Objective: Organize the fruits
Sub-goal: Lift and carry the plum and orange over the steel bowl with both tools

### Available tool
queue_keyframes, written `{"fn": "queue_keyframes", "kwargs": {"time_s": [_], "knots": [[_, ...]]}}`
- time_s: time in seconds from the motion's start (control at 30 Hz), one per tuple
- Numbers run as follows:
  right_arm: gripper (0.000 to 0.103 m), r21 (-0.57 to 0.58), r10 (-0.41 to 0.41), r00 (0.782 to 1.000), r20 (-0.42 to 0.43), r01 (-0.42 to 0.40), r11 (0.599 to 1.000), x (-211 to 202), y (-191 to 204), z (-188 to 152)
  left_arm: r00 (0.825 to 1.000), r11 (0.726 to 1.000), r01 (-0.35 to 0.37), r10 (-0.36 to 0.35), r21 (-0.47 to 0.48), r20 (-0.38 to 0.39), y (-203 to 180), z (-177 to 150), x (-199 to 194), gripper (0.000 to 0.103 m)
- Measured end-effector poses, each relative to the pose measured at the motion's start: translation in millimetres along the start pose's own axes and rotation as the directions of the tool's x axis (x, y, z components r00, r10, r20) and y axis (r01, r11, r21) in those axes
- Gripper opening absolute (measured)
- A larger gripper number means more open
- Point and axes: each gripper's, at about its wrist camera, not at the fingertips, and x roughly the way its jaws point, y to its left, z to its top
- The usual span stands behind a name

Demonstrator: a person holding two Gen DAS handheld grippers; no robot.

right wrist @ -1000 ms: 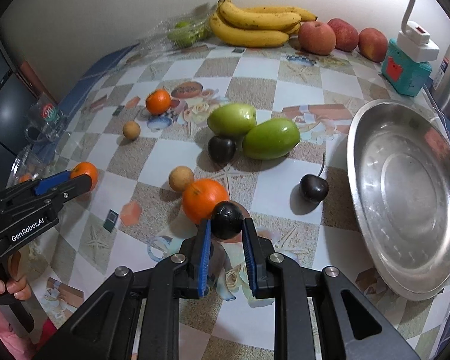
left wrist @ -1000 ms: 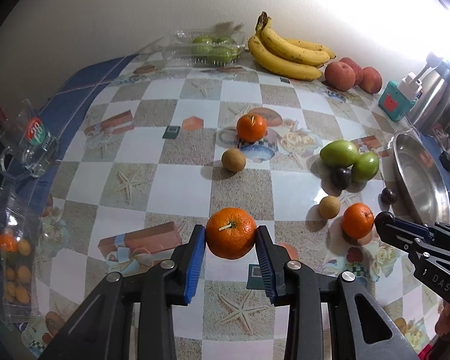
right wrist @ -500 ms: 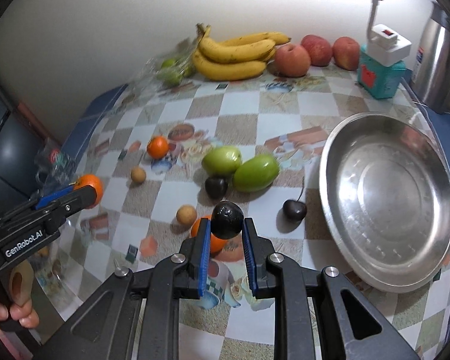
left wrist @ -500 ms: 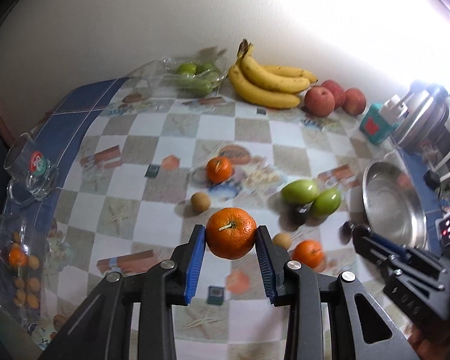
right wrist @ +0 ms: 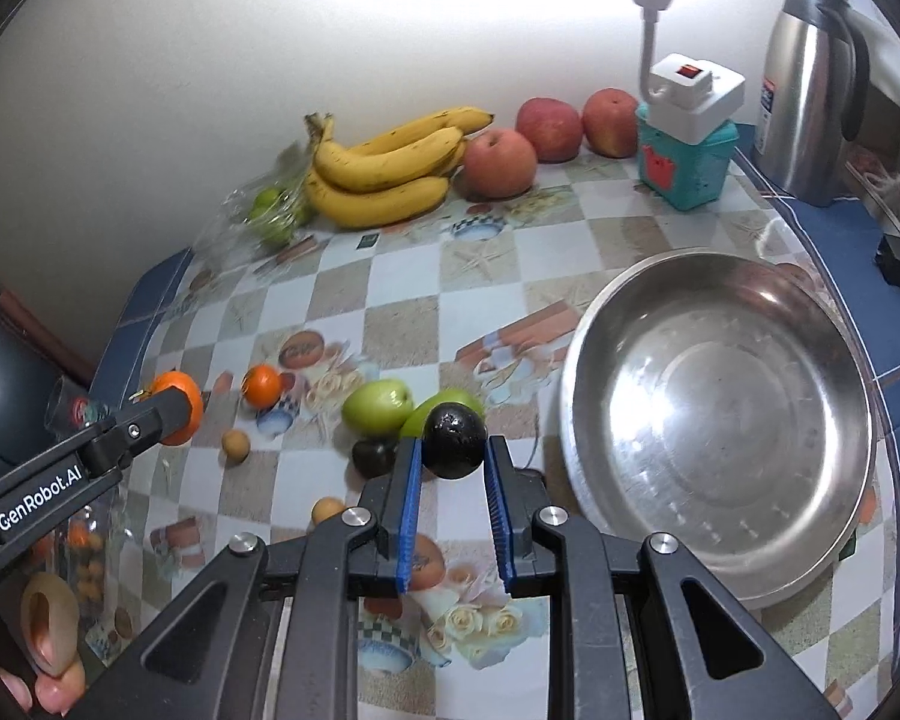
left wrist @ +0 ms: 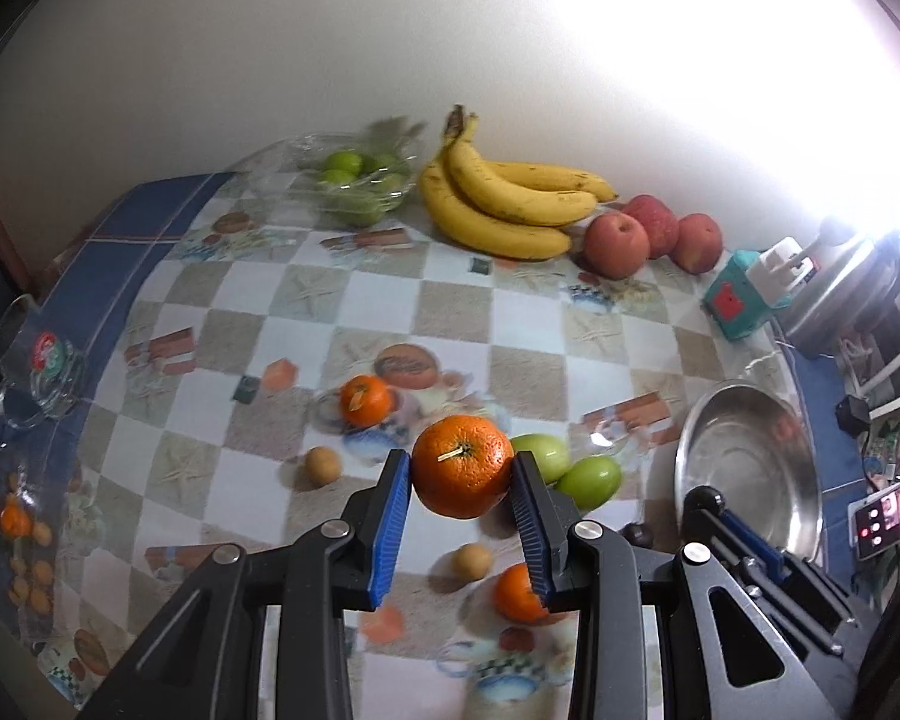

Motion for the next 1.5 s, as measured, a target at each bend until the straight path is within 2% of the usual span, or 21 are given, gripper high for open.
{"fn": "queue_keyframes", "kwargs": {"time_s": [0.47, 0.67, 0.93, 1.13, 1.5], "knots": [[0.022, 0.14, -0.126, 0.992, 0.004, 0.124, 0.982, -8.4, -75.4, 3.3, 0.996, 0.988, 0.082, -0.077, 0.128, -0.049, -86.2, -1.3, 28.2, 0.037], [0.022, 0.221, -0.171, 0.985, -0.001, 0.167, 0.961, -16.2, -114.6, 1.7, 0.991, 0.969, 0.128, -0.117, 0.212, -0.065, -123.3, -10.5, 36.3, 0.037], [0.022, 0.301, -0.224, 0.975, 0.013, 0.21, 0.93, -31.6, -151.4, -1.0, 0.978, 0.927, 0.208, -0.191, 0.312, -0.084, -171.3, -23.9, 47.7, 0.037], [0.022, 0.32, -0.232, 0.973, -0.006, 0.221, 0.921, -25.9, -160.6, -3.2, 0.975, 0.91, 0.221, -0.192, 0.351, -0.113, -187.4, -34.8, 61.2, 0.037], [0.022, 0.325, -0.243, 0.967, -0.081, 0.256, 0.911, -8.9, -164.2, -8.3, 0.971, 0.911, 0.213, -0.156, 0.355, -0.183, -189.4, -47.9, 89.0, 0.037]]}}
